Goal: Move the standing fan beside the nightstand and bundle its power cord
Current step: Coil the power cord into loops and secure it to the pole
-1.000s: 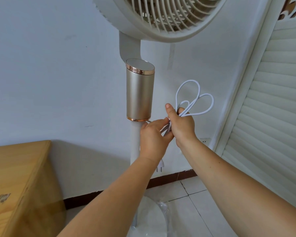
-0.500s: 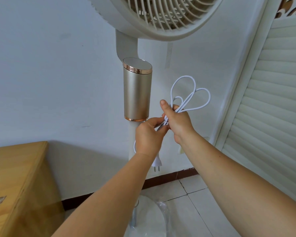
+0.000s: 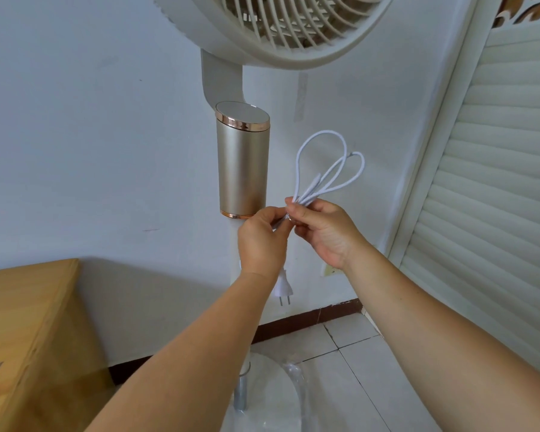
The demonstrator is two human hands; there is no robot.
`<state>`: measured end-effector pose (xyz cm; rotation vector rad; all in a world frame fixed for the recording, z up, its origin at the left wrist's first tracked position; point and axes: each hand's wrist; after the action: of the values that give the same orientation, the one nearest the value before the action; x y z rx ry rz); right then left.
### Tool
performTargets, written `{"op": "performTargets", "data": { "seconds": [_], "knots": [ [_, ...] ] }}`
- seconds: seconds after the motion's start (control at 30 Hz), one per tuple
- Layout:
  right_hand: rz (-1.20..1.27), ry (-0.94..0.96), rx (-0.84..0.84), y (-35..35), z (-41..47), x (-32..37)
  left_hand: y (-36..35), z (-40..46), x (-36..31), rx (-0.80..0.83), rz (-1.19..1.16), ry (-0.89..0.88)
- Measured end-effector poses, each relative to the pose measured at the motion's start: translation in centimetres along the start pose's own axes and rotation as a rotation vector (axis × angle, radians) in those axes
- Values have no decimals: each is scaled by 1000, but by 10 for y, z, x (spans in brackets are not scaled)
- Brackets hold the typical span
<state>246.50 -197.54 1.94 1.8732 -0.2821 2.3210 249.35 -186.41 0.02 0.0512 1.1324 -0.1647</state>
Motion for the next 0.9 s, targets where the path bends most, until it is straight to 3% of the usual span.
{"op": "performTargets", "data": {
  "seconds": [0.33, 0.43, 0.53, 0.9],
  "knots": [
    [-55, 54, 92, 13, -13, 3, 2, 3, 1, 5, -5, 30],
    [-85, 75, 2, 8, -16, 3, 1, 5, 0, -20, -8, 50],
    [-209, 127, -160, 5, -18, 1, -3, 3, 1, -44, -4, 62],
    [-725, 310, -210, -4, -26, 0, -3, 2, -5, -36, -14, 44]
  ]
}}
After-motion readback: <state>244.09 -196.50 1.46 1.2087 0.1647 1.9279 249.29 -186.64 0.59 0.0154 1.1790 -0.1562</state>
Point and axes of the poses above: each hand's wrist, its own z-axis towards the middle knuckle, its own y-axis out of the back of the hand, x = y × z, and after that the axes turned 8 degrees about -z, right-handed
